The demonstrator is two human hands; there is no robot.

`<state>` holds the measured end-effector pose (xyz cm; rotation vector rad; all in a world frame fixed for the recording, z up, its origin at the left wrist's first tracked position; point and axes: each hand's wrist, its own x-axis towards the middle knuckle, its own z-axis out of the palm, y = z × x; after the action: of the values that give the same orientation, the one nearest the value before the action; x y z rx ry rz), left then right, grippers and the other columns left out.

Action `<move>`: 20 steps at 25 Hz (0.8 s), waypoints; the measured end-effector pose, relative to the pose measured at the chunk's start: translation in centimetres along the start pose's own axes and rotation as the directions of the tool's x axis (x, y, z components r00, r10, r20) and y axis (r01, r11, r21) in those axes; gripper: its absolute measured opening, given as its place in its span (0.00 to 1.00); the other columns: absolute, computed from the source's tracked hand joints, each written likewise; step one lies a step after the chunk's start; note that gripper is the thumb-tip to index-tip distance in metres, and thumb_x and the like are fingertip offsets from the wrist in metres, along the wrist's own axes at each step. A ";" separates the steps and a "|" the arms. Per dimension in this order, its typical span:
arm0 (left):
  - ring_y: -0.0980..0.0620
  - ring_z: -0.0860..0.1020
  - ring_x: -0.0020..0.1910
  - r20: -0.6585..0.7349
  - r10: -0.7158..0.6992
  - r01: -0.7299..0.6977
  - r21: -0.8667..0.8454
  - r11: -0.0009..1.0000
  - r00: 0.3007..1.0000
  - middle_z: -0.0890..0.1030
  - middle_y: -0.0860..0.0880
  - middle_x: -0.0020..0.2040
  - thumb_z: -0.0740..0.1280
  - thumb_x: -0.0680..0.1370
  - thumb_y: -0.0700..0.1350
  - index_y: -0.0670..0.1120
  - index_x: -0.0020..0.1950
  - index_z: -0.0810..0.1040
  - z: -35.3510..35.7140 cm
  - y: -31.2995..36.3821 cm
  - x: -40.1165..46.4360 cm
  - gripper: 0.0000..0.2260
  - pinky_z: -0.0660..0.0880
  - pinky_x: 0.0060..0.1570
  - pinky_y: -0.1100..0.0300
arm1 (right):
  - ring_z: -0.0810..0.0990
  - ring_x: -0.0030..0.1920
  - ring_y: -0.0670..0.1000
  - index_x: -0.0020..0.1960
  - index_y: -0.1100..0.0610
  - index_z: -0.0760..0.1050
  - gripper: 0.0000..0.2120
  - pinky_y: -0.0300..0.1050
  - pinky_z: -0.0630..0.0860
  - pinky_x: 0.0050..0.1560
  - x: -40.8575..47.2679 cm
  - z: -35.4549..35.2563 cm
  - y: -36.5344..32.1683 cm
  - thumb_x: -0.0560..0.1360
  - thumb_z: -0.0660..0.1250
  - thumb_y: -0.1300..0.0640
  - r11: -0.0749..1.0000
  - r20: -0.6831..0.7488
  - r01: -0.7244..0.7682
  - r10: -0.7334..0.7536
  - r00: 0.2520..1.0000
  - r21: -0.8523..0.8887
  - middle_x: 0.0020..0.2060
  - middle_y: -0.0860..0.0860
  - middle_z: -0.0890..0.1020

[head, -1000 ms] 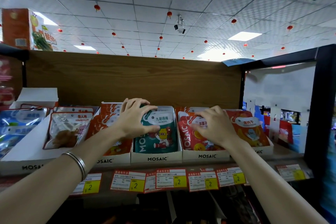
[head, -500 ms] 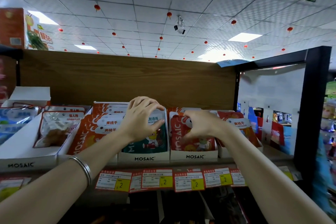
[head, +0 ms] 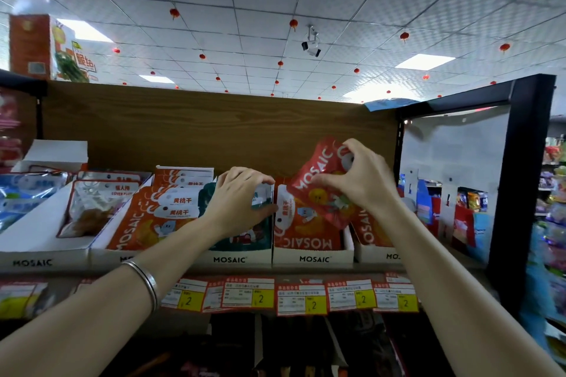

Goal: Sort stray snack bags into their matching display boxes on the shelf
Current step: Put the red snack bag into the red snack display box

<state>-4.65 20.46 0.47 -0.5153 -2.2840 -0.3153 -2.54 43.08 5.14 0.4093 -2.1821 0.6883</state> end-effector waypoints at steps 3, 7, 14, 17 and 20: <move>0.48 0.60 0.71 0.079 -0.008 0.002 0.074 0.997 0.997 0.70 0.52 0.69 0.69 0.73 0.60 0.53 0.69 0.70 0.1 0.6 0.7 0.27 0.58 0.70 0.47 | 0.78 0.51 0.52 0.54 0.54 0.70 0.32 0.49 0.75 0.49 0.3 -1.1 1.1 0.59 0.75 0.37 0.998 -0.103 -0.066 0.067 0.992 0.005 0.51 0.50 0.80; 0.45 0.54 0.74 0.177 -0.120 0.087 0.181 0.980 0.977 0.61 0.48 0.74 0.66 0.71 0.66 0.53 0.72 0.66 0.9 1.2 1.7 0.34 0.53 0.71 0.45 | 0.78 0.49 0.52 0.52 0.54 0.70 0.29 0.46 0.71 0.45 0.2 -2.1 2.6 0.60 0.75 0.38 0.995 -0.163 -0.104 0.104 0.981 0.011 0.47 0.49 0.79; 0.45 0.54 0.73 0.148 -0.109 0.093 0.115 0.989 0.983 0.62 0.47 0.73 0.71 0.69 0.63 0.54 0.69 0.70 1.7 1.4 1.9 0.30 0.55 0.70 0.47 | 0.77 0.51 0.53 0.55 0.53 0.69 0.32 0.52 0.75 0.53 -0.3 -2.4 3.5 0.60 0.75 0.37 0.987 -0.204 -0.158 0.151 0.967 -0.018 0.48 0.48 0.77; 0.47 0.57 0.71 0.125 -0.070 0.067 0.028 0.997 0.990 0.66 0.49 0.69 0.73 0.68 0.58 0.52 0.67 0.70 1.5 1.6 2.0 0.30 0.55 0.69 0.49 | 0.78 0.51 0.54 0.54 0.53 0.69 0.31 0.53 0.75 0.53 -0.6 -2.1 3.7 0.61 0.74 0.36 0.982 -0.217 -0.184 0.171 0.961 -0.044 0.50 0.50 0.79; 0.48 0.60 0.69 0.122 -0.024 0.027 -0.023 0.999 0.992 0.72 0.51 0.64 0.73 0.69 0.55 0.51 0.65 0.69 1.5 2.1 1.9 0.27 0.54 0.68 0.51 | 0.79 0.51 0.54 0.54 0.53 0.69 0.31 0.52 0.75 0.52 -0.6 -1.9 3.8 0.61 0.74 0.36 0.978 -0.216 -0.202 0.185 0.959 -0.055 0.50 0.50 0.80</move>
<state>-5.83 23.35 0.95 -0.5315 -2.4088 -0.3326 -2.87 47.33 4.40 0.0777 -2.0553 0.7167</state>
